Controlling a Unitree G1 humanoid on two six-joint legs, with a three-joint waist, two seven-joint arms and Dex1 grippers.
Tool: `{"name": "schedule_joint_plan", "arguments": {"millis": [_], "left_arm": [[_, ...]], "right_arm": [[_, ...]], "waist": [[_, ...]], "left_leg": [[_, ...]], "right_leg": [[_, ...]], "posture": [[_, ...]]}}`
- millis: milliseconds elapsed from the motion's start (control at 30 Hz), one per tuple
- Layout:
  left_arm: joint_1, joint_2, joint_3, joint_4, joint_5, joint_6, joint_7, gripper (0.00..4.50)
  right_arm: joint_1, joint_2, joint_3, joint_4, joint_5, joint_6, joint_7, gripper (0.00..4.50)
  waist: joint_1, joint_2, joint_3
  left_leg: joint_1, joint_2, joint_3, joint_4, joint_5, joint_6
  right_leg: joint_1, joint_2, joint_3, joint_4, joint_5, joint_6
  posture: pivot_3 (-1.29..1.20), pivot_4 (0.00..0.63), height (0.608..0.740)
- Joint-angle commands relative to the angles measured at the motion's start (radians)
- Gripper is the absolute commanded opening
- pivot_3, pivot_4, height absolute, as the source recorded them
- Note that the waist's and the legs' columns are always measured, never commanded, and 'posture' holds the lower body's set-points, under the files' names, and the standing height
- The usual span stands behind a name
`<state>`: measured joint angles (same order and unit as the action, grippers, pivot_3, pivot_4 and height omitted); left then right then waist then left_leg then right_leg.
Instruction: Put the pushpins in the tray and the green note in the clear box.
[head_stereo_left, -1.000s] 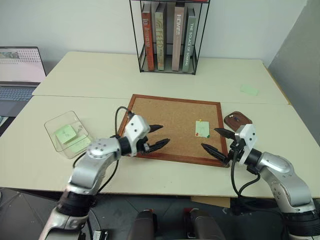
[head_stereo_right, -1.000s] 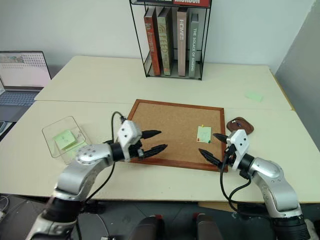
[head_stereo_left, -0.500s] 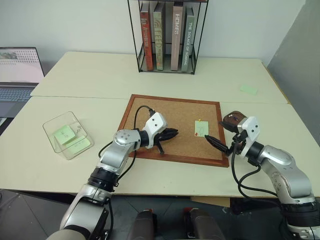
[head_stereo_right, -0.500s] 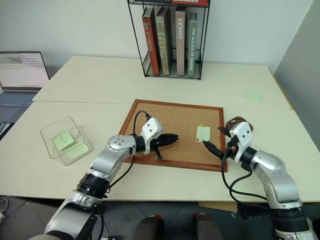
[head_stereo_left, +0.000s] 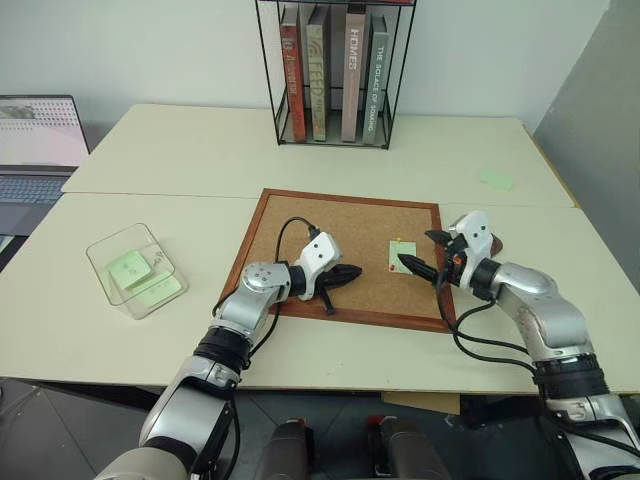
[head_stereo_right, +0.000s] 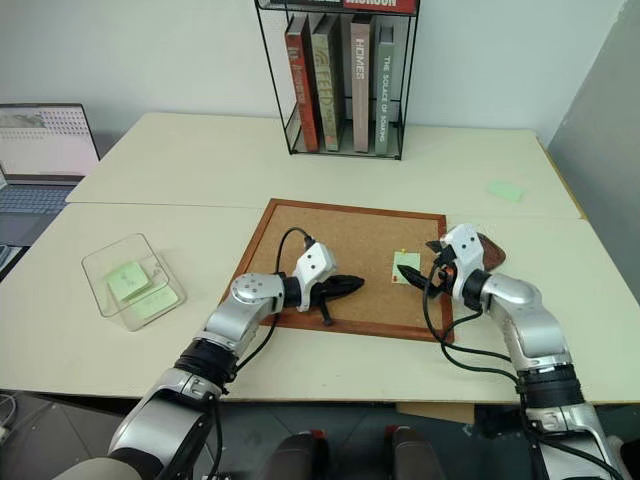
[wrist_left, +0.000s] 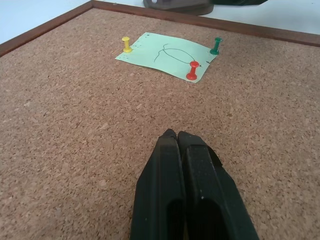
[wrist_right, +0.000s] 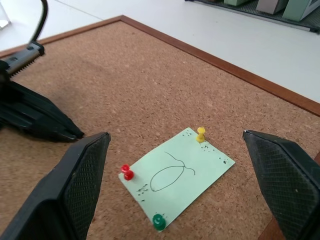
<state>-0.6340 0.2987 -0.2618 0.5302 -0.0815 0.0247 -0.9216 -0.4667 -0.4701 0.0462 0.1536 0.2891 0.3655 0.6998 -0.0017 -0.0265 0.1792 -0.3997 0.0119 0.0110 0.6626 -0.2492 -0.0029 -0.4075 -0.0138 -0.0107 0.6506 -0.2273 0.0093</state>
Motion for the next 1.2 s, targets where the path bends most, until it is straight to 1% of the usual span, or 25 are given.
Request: {"name": "schedule_joint_plan", "arguments": {"millis": [33, 233, 433, 500, 533, 567, 600, 633, 700, 833, 967, 1200], "left_arm": [[0.002, 0.012, 0.0, 0.027, 0.029, -0.013, -0.004, 0.1], [0.009, 0.021, 0.0, 0.013, 0.036, -0.012, -0.008, 0.1], [0.012, 0.025, 0.003, 0.007, 0.038, -0.011, -0.003, 0.1], [0.015, 0.026, 0.003, 0.001, 0.038, -0.008, -0.002, 0.0], [0.016, 0.027, 0.002, -0.002, 0.038, -0.008, -0.002, 0.0], [0.019, 0.028, 0.001, -0.006, 0.038, -0.006, -0.004, 0.0], [0.022, 0.03, -0.002, -0.01, 0.039, -0.005, -0.009, 0.0], [0.026, 0.032, -0.005, -0.014, 0.04, -0.005, -0.013, 0.0], [0.031, 0.033, -0.009, -0.02, 0.042, -0.003, -0.015, 0.0], [0.034, 0.031, -0.01, -0.022, 0.044, -0.001, -0.012, 0.0], [0.037, 0.033, -0.01, -0.021, 0.045, -0.004, -0.011, 0.0], [0.048, 0.039, -0.014, -0.025, 0.049, -0.003, -0.012, 0.0]], "right_arm": [[-0.106, 0.043, 0.006, 0.149, -0.04, -0.075, 0.003, 4.5], [-0.212, 0.095, 0.028, 0.377, -0.111, -0.197, 0.001, 4.5], [-0.276, 0.121, 0.021, 0.531, -0.156, -0.287, -0.008, 4.5], [-0.289, 0.128, 0.018, 0.565, -0.167, -0.309, -0.009, 4.14], [-0.293, 0.13, 0.018, 0.578, -0.171, -0.319, -0.009, 4.07], [-0.296, 0.132, 0.02, 0.59, -0.176, -0.329, -0.007, 3.82], [-0.298, 0.134, 0.021, 0.599, -0.18, -0.338, -0.005, 3.72], [-0.299, 0.136, 0.022, 0.606, -0.184, -0.346, -0.005, 3.42], [-0.301, 0.14, 0.023, 0.615, -0.192, -0.361, -0.006, 3.17], [-0.308, 0.146, 0.023, 0.634, -0.207, -0.381, -0.008, 2.32], [-0.312, 0.148, 0.025, 0.644, -0.217, -0.392, -0.01, 1.69], [-0.314, 0.153, 0.016, 0.636, -0.223, -0.412, -0.01, 0.29]], "waist": [[-0.003, 0.0, 0.0], [-0.004, 0.0, 0.0], [-0.005, 0.0, 0.0], [-0.006, 0.0, 0.0], [-0.006, 0.0, 0.0], [-0.006, 0.0, 0.0], [-0.006, 0.0, 0.0], [-0.006, 0.0, 0.0], [-0.008, 0.0, 0.0], [-0.01, 0.0, 0.0], [-0.013, 0.0, 0.0], [-0.022, 0.0, 0.0]], "left_leg": [[0.0, 0.0, 0.0, 0.0, 0.0, 0.0], [0.001, 0.001, 0.0, 0.0, 0.0, 0.0], [0.001, 0.001, 0.001, 0.0, 0.0, 0.0], [0.001, 0.001, 0.001, 0.0, 0.0, 0.0], [0.001, 0.0, 0.001, 0.0, 0.0, 0.0], [0.002, 0.001, 0.001, 0.0, 0.0, 0.0], [0.002, 0.001, 0.001, 0.0, 0.0, 0.0], [0.002, 0.001, 0.001, 0.0, 0.0, 0.0], [0.002, 0.001, 0.001, 0.0, 0.0, 0.0], [0.002, 0.001, 0.001, 0.0, 0.0, 0.0], [0.002, 0.001, 0.001, 0.0, 0.0, 0.0], [0.002, 0.001, 0.001, 0.0, 0.0, 0.0]], "right_leg": [[0.0, 0.0, 0.0, 0.0, 0.0, 0.0], [0.0, 0.0, 0.0, 0.002, 0.0, 0.0], [0.0, 0.0, 0.001, 0.002, 0.0, 0.0], [0.0, 0.0, 0.001, 0.003, 0.0, 0.0], [0.0, 0.0, 0.001, 0.003, 0.0, 0.0], [0.0, 0.0, 0.001, 0.004, 0.0, -0.001], [0.0, -0.001, 0.001, 0.004, 0.0, -0.001], [-0.001, -0.001, 0.001, 0.004, 0.0, -0.001], [-0.001, -0.001, 0.001, 0.005, 0.0, -0.001], [-0.002, -0.001, 0.002, 0.007, 0.0, -0.001], [-0.002, -0.001, 0.002, 0.007, 0.0, -0.001], [-0.002, -0.003, 0.002, 0.007, 0.0, -0.001]], "posture": [[0.0, 0.15, 0.74], [0.0, 0.15, 0.74], [0.0, 0.15, 0.74], [0.0, 0.15, 0.74], [0.0, 0.15, 0.74], [0.0, 0.15, 0.74], [0.0, 0.15, 0.74], [0.0, 0.15, 0.74], [0.0, 0.15, 0.74], [0.0, 0.15, 0.74], [0.0, 0.15, 0.74], [0.0, 0.15, 0.74]]}}
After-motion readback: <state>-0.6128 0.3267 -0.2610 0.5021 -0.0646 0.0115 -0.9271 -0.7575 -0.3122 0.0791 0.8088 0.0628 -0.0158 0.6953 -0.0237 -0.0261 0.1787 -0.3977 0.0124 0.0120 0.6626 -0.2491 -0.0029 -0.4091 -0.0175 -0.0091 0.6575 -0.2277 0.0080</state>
